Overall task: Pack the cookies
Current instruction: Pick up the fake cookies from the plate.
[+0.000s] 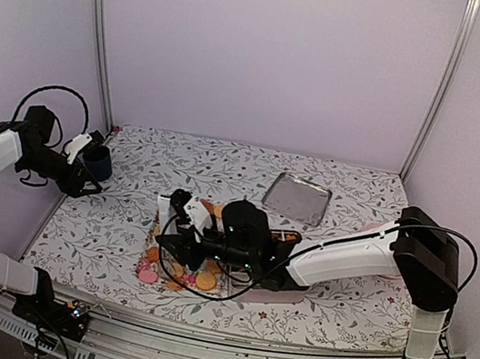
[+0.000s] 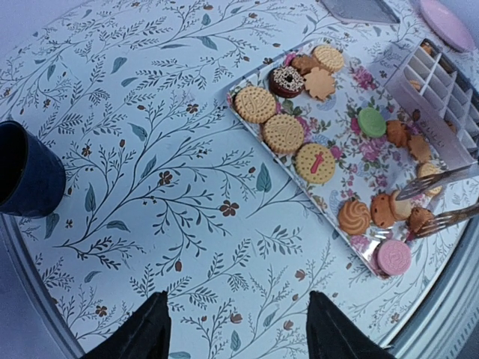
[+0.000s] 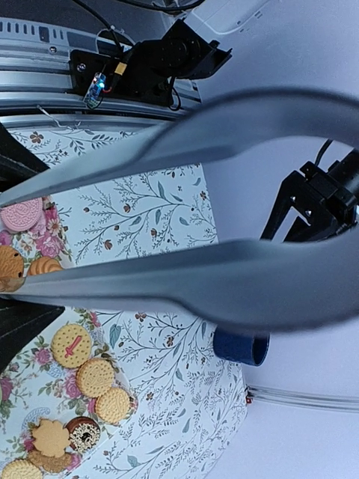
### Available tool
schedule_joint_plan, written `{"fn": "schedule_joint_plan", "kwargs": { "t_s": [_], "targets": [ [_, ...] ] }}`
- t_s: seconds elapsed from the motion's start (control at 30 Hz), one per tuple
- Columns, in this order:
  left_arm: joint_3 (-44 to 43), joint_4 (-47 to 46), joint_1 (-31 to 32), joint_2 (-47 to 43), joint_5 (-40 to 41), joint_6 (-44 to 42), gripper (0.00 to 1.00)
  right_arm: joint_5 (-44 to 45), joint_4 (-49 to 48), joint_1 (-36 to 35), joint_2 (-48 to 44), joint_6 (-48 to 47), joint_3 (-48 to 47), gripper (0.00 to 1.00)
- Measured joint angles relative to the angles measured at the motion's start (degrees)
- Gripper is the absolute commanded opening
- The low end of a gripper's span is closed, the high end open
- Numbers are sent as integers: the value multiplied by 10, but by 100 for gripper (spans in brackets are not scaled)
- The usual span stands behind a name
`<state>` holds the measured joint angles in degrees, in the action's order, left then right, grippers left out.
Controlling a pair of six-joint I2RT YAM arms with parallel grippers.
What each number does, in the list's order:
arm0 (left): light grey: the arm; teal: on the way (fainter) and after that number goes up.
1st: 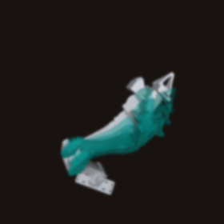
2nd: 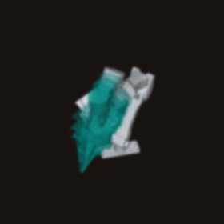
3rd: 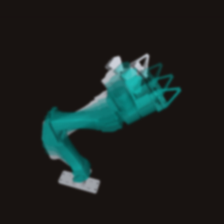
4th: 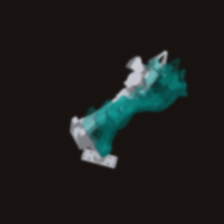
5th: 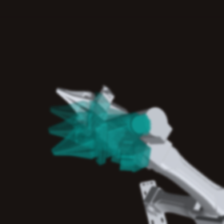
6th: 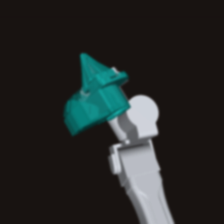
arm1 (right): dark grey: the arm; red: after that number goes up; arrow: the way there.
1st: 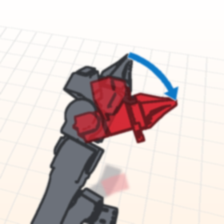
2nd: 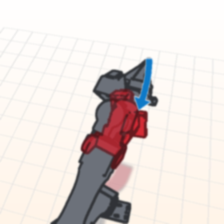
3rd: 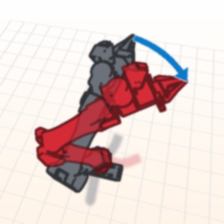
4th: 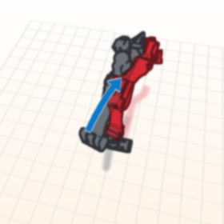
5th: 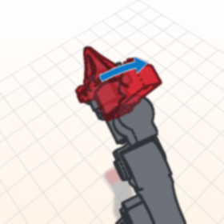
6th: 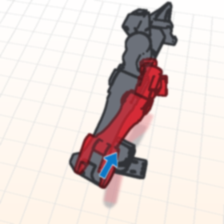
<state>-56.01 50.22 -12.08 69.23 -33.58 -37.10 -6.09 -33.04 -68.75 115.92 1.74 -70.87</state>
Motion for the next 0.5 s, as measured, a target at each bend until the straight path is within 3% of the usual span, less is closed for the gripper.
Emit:
{"fn": "schedule_joint_plan", "kwargs": {
  "t_s": [0.5],
  "targets": [
    [0, 0, 0, 0, 0, -1, 63, 2, -3, 18, 9, 0, -23, 47]
  ]
}}
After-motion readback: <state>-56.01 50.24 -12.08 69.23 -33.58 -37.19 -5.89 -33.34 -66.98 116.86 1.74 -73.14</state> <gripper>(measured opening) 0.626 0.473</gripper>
